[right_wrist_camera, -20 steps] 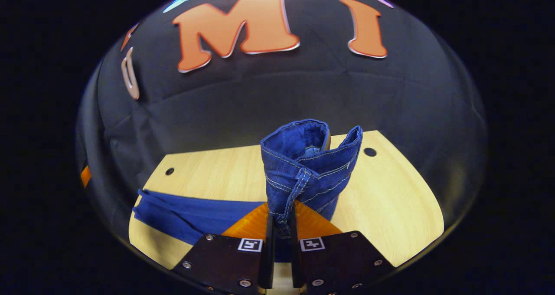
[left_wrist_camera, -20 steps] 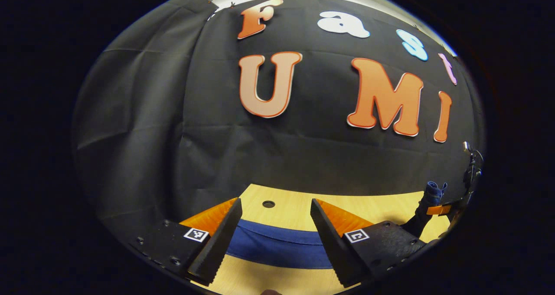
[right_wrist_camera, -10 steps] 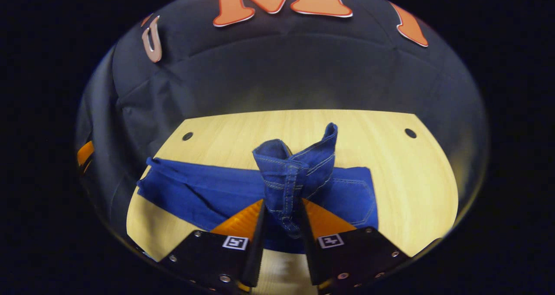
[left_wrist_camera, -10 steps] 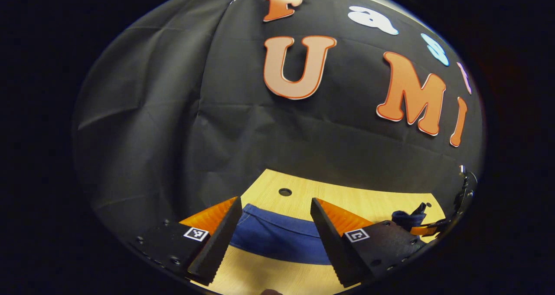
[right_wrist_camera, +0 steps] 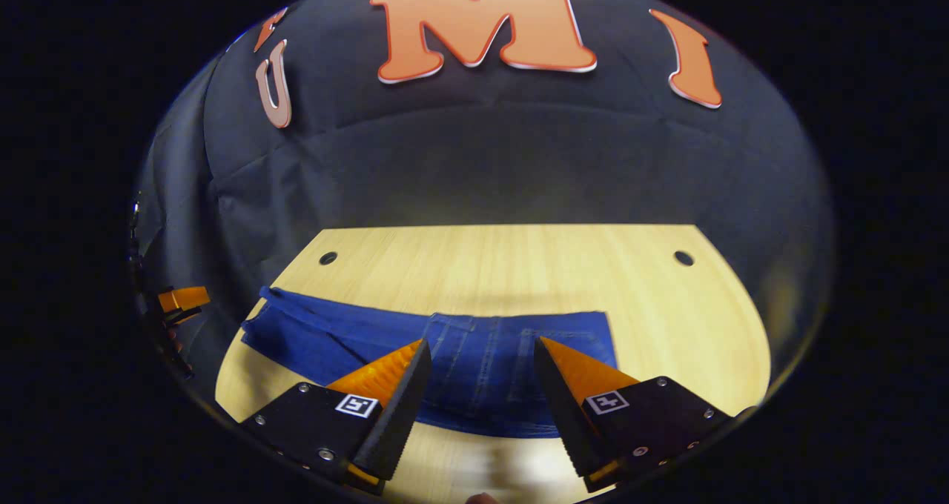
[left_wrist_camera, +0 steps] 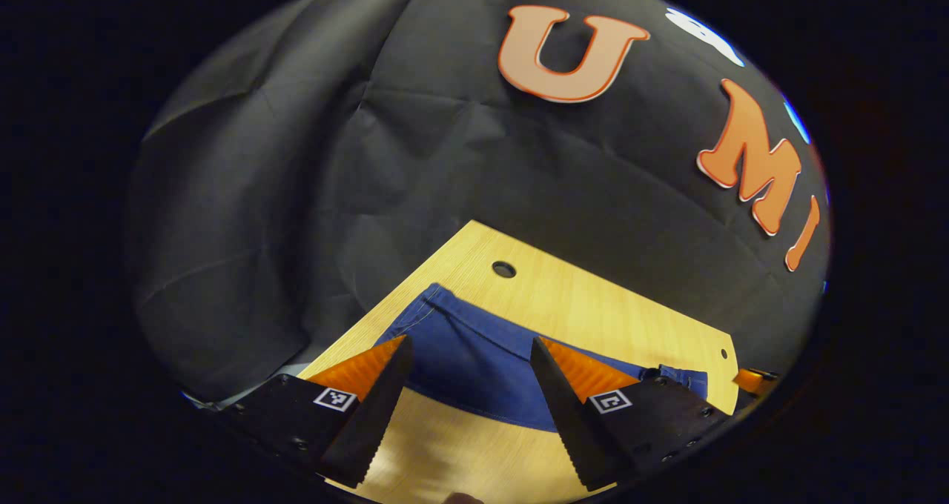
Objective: Grasp the waist and the cuffs of the jeans and fold them to make the two legs overlap; first hold the waist and fold one-third of the jeans toward the cuffs, then hold the cuffs and fold the remaining one-third in the same direction to finish folding.
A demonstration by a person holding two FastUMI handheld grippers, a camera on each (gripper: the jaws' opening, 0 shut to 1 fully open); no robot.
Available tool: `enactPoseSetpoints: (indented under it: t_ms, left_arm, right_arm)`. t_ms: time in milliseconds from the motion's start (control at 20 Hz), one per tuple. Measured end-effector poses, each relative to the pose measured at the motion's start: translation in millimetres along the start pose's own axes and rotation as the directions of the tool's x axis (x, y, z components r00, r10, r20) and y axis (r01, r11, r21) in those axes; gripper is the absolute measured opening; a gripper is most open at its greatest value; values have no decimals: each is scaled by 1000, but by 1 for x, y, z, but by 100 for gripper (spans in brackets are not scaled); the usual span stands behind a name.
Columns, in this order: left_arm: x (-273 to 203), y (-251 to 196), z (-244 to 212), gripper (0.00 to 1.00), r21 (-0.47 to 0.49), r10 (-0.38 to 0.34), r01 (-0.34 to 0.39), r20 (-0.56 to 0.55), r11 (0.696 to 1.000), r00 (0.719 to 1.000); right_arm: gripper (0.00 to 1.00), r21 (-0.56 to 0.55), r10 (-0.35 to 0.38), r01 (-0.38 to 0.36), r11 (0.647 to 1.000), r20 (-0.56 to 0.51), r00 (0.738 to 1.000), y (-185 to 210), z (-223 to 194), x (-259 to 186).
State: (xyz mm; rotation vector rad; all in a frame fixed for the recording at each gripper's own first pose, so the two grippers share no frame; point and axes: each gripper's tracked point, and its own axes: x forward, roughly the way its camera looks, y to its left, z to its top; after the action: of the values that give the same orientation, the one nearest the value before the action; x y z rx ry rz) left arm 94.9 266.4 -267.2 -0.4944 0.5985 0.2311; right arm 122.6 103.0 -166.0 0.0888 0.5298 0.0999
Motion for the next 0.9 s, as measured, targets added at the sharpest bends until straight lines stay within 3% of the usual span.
enactPoseSetpoints:
  t_ms: [200,400,650,900]
  left_arm:
    - [26,14,-23,98,-56,31,-36,-92,998,995]
    - [48,37,-46,98,-188,30,-65,-180,980,983]
    - [58,54,-64,98,-428,-38,-80,-260,900,965]
    - [66,68,-72,98,-533,-58,-127,-316,837,947]
  right_arm:
    - [91,-21,-123,126,992,92,988,-45,27,-37]
    - [92,18,-220,220,975,163,962,-90,53,-74]
    - [93,38,-332,334,942,250,909,-138,88,-117]
    - [94,41,-405,415,909,324,855,-158,110,-152]
